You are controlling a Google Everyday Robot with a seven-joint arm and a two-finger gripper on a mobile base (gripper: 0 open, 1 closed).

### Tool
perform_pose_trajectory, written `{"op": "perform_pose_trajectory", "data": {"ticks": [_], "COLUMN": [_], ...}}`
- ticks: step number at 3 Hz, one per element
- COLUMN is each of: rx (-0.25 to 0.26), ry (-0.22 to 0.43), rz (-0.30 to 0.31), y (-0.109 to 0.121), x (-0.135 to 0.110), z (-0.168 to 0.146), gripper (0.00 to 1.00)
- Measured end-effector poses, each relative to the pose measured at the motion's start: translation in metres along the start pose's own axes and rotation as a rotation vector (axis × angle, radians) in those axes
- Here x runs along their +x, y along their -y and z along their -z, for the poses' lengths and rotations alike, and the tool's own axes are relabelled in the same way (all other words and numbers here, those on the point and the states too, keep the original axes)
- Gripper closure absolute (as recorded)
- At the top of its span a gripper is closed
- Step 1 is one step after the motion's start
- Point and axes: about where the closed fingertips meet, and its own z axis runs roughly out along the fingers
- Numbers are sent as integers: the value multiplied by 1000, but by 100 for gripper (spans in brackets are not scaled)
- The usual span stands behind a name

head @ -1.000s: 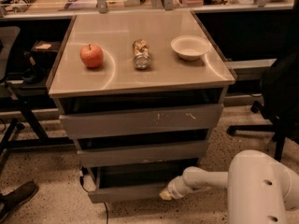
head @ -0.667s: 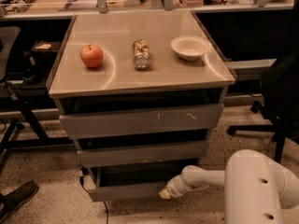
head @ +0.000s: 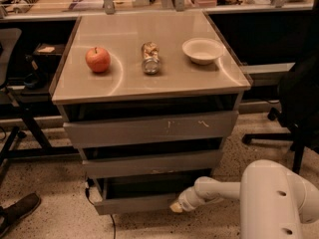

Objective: Close bottom drawer

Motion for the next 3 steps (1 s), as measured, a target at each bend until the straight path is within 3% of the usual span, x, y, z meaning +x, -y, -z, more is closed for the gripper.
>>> {"op": "perform_pose_trajectory", "data": {"ticks": [2,3], "rx": [0,0], "ry": [0,0], "rz": [0,0], "y": [0,0], "x": [0,0], "z": [0,0], "gripper": [11,0]}}
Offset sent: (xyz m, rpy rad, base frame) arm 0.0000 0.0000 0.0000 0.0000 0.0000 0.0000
